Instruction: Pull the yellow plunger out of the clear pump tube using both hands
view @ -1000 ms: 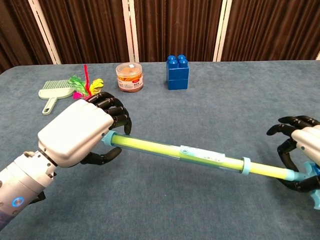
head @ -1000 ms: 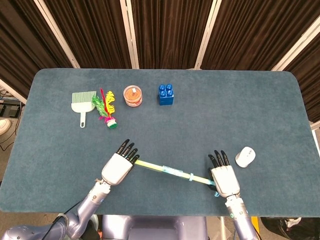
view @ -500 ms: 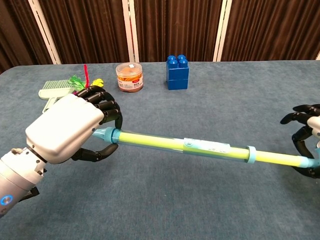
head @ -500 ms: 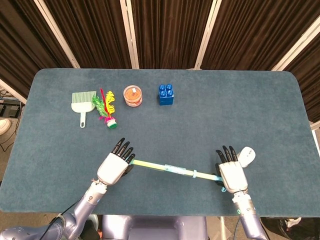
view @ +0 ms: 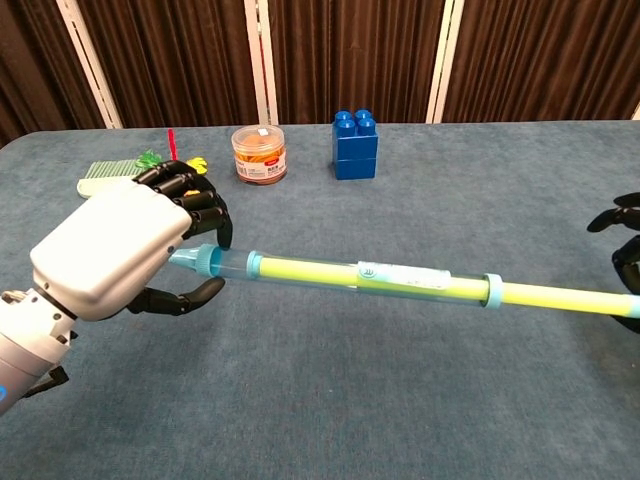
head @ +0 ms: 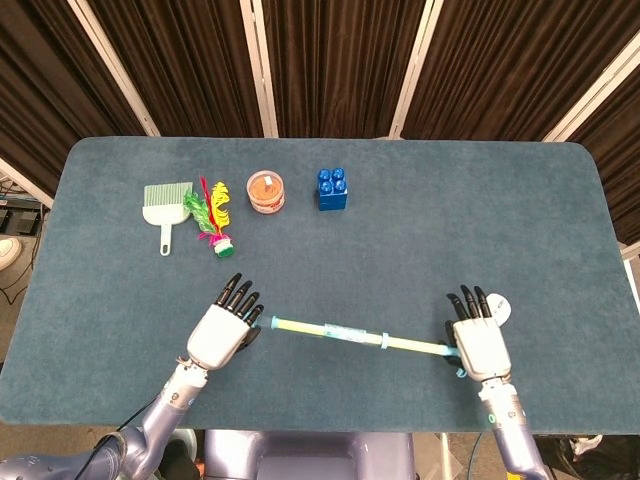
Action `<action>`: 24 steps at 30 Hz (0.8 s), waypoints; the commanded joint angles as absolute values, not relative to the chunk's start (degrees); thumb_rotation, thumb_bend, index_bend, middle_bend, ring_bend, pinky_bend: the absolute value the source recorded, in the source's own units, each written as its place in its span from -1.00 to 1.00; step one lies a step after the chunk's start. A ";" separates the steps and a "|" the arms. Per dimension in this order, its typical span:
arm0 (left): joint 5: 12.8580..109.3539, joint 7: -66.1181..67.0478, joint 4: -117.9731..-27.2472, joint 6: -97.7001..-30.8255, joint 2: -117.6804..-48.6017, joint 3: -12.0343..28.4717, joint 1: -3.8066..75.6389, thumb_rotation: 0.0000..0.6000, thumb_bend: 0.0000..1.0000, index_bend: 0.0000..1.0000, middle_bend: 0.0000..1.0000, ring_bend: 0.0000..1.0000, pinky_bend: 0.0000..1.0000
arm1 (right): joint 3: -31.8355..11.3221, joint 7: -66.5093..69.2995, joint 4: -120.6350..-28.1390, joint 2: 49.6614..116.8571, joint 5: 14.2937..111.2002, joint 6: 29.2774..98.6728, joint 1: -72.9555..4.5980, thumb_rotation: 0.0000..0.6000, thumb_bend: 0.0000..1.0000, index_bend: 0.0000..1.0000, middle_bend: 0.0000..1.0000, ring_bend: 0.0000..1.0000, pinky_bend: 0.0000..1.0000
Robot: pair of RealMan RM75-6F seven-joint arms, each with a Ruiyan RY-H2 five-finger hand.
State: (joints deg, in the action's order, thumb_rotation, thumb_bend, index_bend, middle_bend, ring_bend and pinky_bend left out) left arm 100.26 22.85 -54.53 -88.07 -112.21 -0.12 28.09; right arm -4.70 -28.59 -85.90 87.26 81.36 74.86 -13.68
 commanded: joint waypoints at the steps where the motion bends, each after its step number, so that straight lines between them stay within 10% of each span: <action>1: 100.87 23.16 -55.72 -88.97 -111.06 -0.17 27.91 1.00 0.13 0.39 -0.31 -0.61 -0.68 | -5.19 -28.01 -85.44 86.84 80.97 74.98 -13.79 1.00 -0.22 0.64 -0.61 -1.00 -0.96; 24: 101.14 24.59 -61.87 -90.22 -104.73 -0.31 26.07 1.00 0.13 0.39 -0.31 -0.61 -0.68 | -6.78 -24.21 -83.24 84.18 78.88 75.15 -14.12 1.00 -0.25 0.63 -0.61 -1.00 -0.96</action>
State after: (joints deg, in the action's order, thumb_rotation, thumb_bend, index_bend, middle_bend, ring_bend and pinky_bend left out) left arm 101.14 24.55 -61.76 -90.16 -104.84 -0.35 26.14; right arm -6.69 -24.30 -83.26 84.28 78.99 75.13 -14.12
